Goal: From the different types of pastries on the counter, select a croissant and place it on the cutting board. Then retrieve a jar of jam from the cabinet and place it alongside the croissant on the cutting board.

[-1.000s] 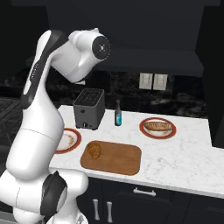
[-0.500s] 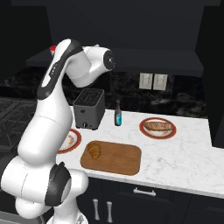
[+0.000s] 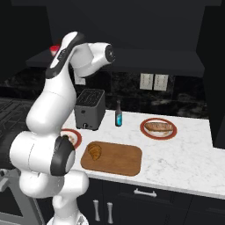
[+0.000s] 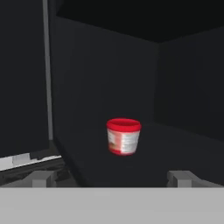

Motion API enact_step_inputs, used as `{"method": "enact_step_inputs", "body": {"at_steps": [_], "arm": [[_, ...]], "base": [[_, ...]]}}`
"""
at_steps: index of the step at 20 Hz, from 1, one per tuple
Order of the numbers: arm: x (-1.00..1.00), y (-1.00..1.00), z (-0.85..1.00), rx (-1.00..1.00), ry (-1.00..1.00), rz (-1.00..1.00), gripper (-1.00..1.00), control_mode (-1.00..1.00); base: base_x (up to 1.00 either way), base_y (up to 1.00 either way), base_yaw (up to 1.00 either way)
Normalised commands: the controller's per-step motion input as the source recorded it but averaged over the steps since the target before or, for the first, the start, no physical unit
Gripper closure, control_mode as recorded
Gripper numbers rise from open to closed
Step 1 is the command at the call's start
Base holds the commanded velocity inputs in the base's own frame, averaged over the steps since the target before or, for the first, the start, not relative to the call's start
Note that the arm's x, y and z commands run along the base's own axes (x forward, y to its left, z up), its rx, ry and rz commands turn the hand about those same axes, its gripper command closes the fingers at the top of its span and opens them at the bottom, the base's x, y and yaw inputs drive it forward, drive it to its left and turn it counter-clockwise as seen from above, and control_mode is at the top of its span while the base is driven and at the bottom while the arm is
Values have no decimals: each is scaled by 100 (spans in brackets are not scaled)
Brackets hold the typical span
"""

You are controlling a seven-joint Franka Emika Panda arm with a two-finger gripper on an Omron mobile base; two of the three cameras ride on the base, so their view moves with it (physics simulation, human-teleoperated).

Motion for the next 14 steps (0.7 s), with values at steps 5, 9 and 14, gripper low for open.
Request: {"method": "enact_step_inputs", "body": {"at_steps": [5, 9, 14], "arm": [[27, 19, 0, -1, 6, 9, -100, -100], [12, 19, 0, 0, 0, 7, -100, -100], [7, 26, 0, 0, 0, 5, -100, -100]], "base": [[0, 0, 0], [0, 0, 0], [0, 0, 0]]}}
